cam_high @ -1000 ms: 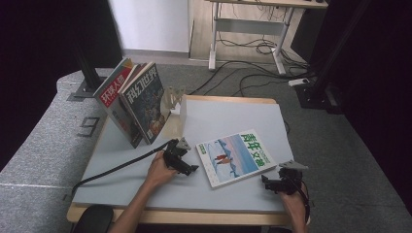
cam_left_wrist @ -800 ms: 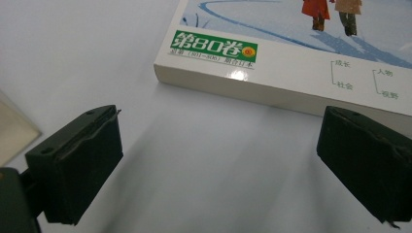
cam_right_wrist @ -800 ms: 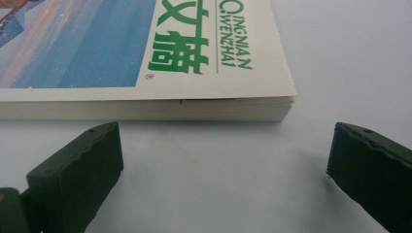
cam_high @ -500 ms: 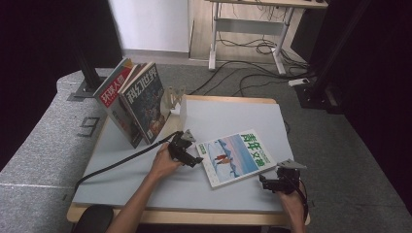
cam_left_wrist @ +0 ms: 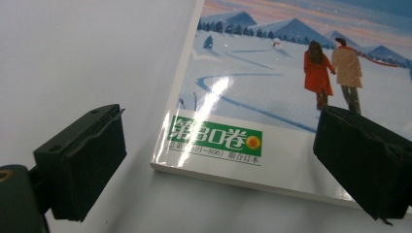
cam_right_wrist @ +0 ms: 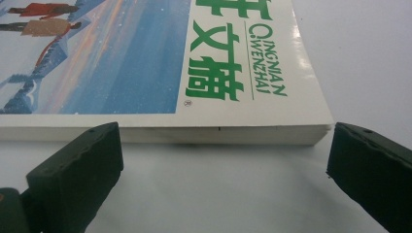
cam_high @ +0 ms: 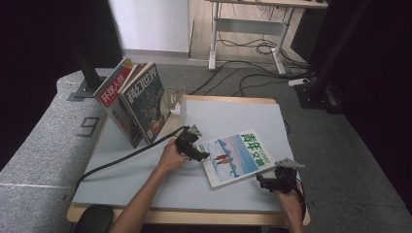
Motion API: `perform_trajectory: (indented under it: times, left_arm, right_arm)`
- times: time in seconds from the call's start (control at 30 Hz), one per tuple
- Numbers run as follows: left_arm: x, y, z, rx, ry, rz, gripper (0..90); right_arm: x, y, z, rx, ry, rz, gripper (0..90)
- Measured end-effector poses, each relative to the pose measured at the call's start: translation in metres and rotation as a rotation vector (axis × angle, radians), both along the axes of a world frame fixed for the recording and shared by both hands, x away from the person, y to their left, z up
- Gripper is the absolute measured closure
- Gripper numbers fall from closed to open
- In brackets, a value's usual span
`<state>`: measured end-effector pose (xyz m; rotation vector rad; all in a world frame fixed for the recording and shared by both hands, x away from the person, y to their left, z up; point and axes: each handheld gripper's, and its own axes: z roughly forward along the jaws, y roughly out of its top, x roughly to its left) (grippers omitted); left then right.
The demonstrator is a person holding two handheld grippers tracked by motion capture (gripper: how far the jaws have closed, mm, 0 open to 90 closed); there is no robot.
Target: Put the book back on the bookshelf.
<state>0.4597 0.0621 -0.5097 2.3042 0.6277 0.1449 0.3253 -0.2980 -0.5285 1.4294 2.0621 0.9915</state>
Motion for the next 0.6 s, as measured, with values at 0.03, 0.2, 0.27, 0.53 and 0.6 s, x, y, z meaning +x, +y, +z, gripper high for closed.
perform_trajectory:
  times: [0.03, 0.2, 0.27, 0.53, 0.6]
  left_arm:
    - [0.0, 0.0, 0.0, 0.0, 0.0, 0.0, 4.5]
    - [0.006, -0.002, -0.007, -0.022, 0.029, -0.008, 5.0]
    - [0.007, -0.002, -0.01, -0.021, 0.039, -0.016, 5.1]
    - [0.01, -0.005, -0.016, -0.069, 0.105, -0.032, 6.7]
    - [0.01, -0.006, -0.015, -0.069, 0.107, -0.039, 7.0]
  right_arm:
    - [0.0, 0.0, 0.0, 0.0, 0.0, 0.0, 0.0]
    - [0.006, 0.004, -0.002, 0.002, 0.012, -0.02, 0.0]
    - [0.009, 0.004, -0.003, 0.005, 0.012, -0.028, 0.0]
    - [0.015, 0.004, 0.001, 0.032, 0.001, -0.037, 0.0]
    - [0.018, 0.004, 0.0, 0.039, 0.014, -0.047, 0.0]
